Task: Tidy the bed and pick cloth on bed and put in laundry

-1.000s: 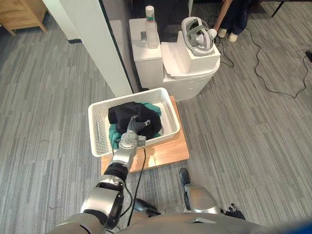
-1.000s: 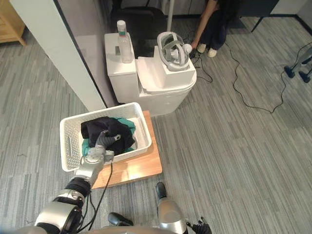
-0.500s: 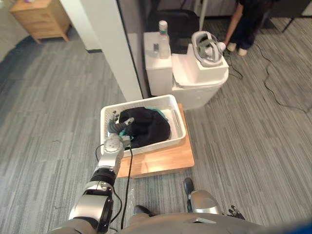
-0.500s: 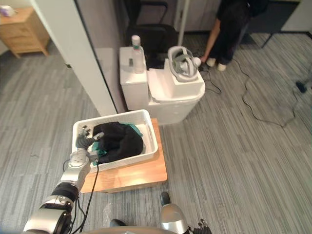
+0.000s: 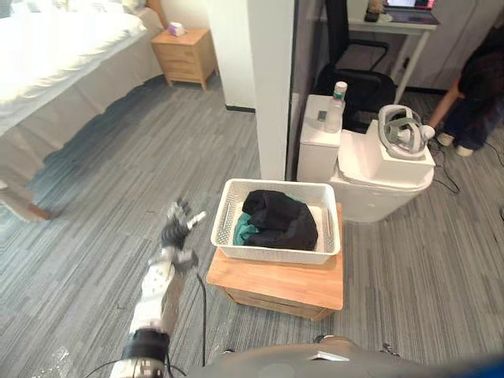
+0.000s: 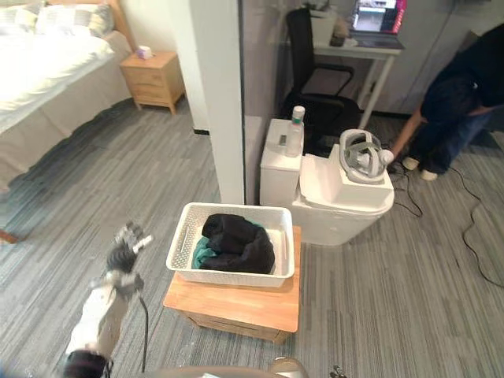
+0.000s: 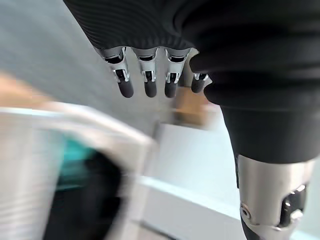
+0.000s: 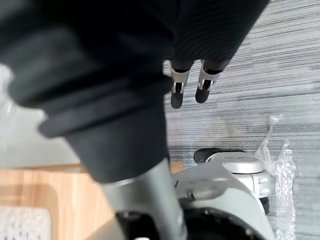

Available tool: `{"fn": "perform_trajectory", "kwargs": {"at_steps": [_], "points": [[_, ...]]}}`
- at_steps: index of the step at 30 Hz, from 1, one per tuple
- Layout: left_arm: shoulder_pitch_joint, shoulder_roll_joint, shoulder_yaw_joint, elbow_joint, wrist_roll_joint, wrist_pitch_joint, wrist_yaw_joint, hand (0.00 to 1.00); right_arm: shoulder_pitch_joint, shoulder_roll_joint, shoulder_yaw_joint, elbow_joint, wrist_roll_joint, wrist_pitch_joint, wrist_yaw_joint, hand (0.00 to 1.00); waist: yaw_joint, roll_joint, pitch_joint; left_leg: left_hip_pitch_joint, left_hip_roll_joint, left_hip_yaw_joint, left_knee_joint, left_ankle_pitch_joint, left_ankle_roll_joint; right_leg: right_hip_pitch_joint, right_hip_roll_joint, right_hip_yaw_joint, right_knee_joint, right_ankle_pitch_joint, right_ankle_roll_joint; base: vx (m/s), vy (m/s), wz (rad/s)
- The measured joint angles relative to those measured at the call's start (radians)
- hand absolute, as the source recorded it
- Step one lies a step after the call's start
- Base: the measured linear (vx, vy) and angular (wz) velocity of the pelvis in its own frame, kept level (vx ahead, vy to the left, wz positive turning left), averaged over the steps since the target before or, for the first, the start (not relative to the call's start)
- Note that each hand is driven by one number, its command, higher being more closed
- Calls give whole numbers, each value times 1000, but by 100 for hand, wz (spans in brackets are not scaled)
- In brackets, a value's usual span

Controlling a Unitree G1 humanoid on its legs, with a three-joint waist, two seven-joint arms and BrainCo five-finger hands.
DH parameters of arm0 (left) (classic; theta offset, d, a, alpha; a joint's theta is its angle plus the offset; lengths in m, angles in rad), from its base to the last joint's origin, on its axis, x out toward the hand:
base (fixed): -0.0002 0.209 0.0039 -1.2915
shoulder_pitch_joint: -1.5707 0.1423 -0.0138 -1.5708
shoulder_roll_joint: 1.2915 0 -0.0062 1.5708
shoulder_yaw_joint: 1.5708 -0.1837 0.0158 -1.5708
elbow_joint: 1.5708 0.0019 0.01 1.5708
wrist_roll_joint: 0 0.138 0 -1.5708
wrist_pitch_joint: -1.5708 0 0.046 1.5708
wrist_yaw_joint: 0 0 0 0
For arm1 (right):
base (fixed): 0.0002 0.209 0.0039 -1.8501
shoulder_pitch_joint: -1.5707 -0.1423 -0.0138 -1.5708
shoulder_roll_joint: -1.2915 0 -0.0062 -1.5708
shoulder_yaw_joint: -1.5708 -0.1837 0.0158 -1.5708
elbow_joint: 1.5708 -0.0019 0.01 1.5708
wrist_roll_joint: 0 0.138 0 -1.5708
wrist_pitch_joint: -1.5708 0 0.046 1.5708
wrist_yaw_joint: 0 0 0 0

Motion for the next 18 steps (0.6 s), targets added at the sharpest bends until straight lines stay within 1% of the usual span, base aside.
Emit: {"fn": "perform_trajectory", "kwargs": {"at_steps": [2, 4, 6, 7, 8, 10, 11, 12, 14, 18], "points": [[46, -36, -12, 103, -5, 37, -20, 0, -3, -6, 3, 18, 0, -13, 10, 0, 9, 0, -2, -2, -3, -22, 0, -4, -4, 9, -2, -19, 3, -7, 2, -15, -5, 27], [94, -74, -11, 262, 31, 56, -43, 0, -14, -17, 1, 59, 0, -27, 26, 0, 20, 1, -8, -5, -7, -41, 0, -8, -4, 15, -2, -27, 1, -19, 3, -6, -9, 20], [119, -92, -2, 368, 90, 71, -53, 0, -17, -16, -6, 86, -1, -46, 33, 0, 21, 5, -18, -17, -8, -53, 0, -9, -2, 12, -1, -36, -4, -19, 3, 15, -3, 17], [116, -98, 42, 415, 96, 74, -79, 0, -18, -16, -14, 103, -1, -59, 38, 0, 24, 5, -24, -19, -10, -66, 0, -11, 1, 17, -1, -45, -6, -19, 4, 26, 0, 18], [115, -99, 48, 425, 99, 75, -78, 0, -21, -16, -14, 111, -1, -63, 40, 0, 24, 7, -25, -19, -11, -68, 0, -11, 1, 18, -1, -46, -7, -19, 4, 30, 3, 14], [101, -94, 92, 509, 167, 68, -74, 0, -37, -26, -11, 160, -4, -89, 52, 0, 21, 13, -34, -13, -11, -71, 0, -13, 1, 31, 0, -48, -14, -18, 3, 10, 1, 2], [96, -92, 98, 526, 175, 68, -71, 0, -38, -26, -10, 167, -4, -98, 54, 0, 21, 13, -36, -13, -10, -71, 0, -13, 1, 31, 1, -48, -15, -17, 3, 0, 0, 0], [92, -89, 114, 537, 182, 72, -59, 0, -39, -26, -9, 178, -2, -116, 56, 0, 22, 13, -36, -14, -9, -71, 0, -13, 1, 30, 3, -48, -17, -12, 3, 0, 0, 0], [91, -91, 126, 540, 194, 79, -55, 0, -44, -33, -9, 196, 1, -133, 66, 0, 22, 15, -37, -15, -9, -71, 0, -14, -1, 30, 3, -48, -19, -10, 5, 19, -1, 0], [74, -101, 164, 567, 250, 97, -54, 0, -45, -43, 4, 210, 39, -140, 96, 0, 22, 22, -41, -15, -10, -70, 0, -12, -4, 32, 4, -47, -20, -8, 6, 30, 1, -1]]}}
